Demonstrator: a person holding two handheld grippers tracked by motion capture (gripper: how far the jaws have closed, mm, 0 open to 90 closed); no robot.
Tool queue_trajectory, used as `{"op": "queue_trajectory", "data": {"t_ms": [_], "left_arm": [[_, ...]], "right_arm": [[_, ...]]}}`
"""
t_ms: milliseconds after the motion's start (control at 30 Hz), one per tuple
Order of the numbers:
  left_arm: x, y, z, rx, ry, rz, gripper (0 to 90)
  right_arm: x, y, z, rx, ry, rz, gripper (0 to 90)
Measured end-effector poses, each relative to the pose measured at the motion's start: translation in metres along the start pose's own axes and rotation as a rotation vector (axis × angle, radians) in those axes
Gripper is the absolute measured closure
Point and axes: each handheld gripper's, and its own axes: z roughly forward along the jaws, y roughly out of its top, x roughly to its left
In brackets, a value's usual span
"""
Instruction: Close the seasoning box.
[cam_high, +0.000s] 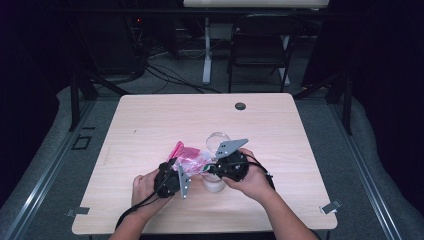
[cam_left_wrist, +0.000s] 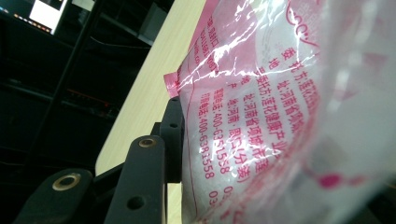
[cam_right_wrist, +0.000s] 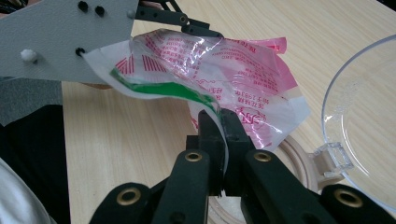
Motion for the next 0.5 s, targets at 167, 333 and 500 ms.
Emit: {"op": "queue_trajectory", "data": {"t_ms": [167,333,500], "left_arm": [[0.0009,-0.0038,0.0007,0.008,-0.024,-0.022,66.6],[-0.0028,-0.007,0.0073,-0.04,-0.076,-0.141,66.7],[-0.0032,-0.0084,0.0101,-0.037,-0.114,-0.17,67.4]], "right_arm": [[0.0011,-0.0001,0.0012,0.004,0.002,-0.007,90.0],[0.0018,-0.0005,0.0026,0.005,0.003,-0.004,89.9],[0.002,-0.0006,0.0033,0.004,-0.004,-0.004,89.5]]}}
